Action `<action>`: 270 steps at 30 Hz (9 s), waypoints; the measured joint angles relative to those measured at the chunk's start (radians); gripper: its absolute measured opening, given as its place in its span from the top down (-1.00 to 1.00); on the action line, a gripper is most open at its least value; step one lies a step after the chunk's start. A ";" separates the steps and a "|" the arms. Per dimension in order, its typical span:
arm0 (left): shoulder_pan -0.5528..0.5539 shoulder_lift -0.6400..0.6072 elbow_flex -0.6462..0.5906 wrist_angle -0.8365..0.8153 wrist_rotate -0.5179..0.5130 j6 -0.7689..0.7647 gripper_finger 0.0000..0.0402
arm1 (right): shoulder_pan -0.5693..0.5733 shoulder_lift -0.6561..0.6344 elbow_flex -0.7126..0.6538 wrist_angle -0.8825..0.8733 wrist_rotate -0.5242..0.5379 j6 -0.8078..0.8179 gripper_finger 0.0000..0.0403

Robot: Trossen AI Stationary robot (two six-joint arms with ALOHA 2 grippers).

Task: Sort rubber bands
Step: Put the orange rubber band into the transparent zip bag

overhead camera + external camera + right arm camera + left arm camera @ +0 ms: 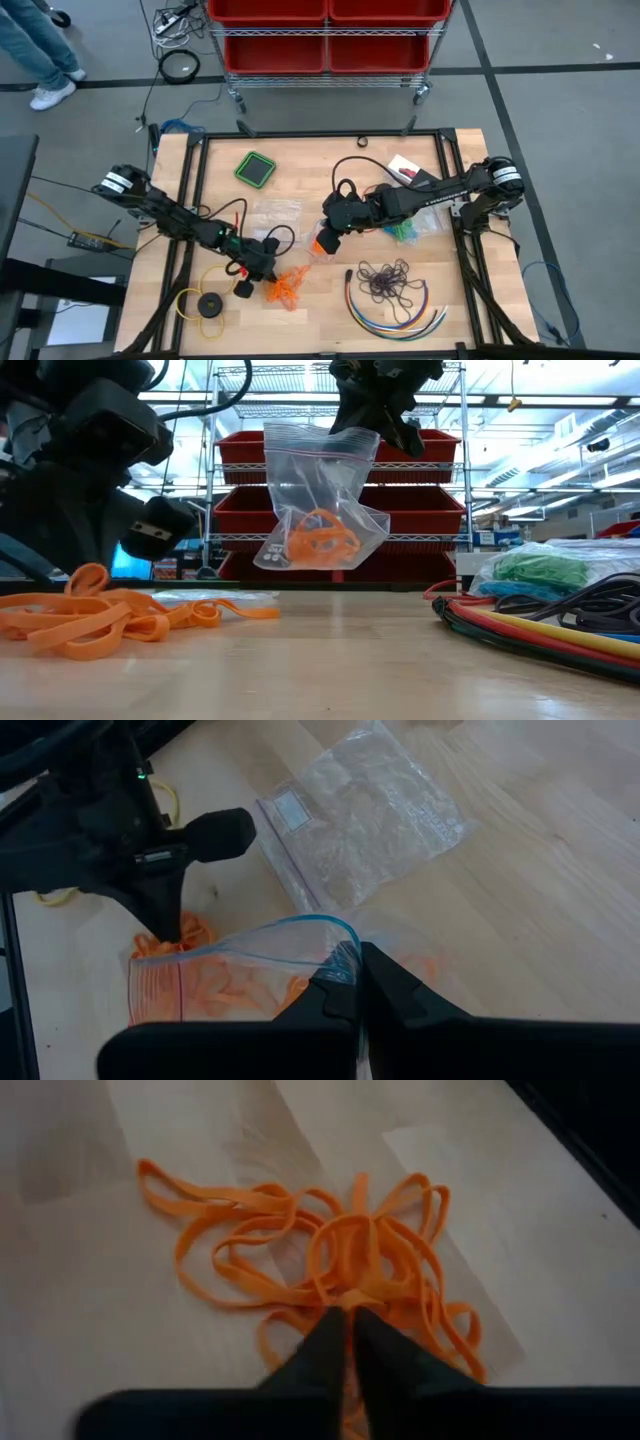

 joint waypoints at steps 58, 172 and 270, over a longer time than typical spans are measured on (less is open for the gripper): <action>0.085 0.042 0.107 -0.145 -0.006 -0.129 0.16 | 0.000 0.000 0.000 0.017 0.000 -0.023 1.00; 0.097 -0.280 0.470 -0.407 0.015 0.248 1.00 | 0.009 0.000 0.000 0.031 -0.001 -0.052 1.00; -0.137 -0.128 -0.094 -0.049 -0.093 -0.150 0.98 | 0.009 0.000 0.000 0.056 -0.013 -0.035 1.00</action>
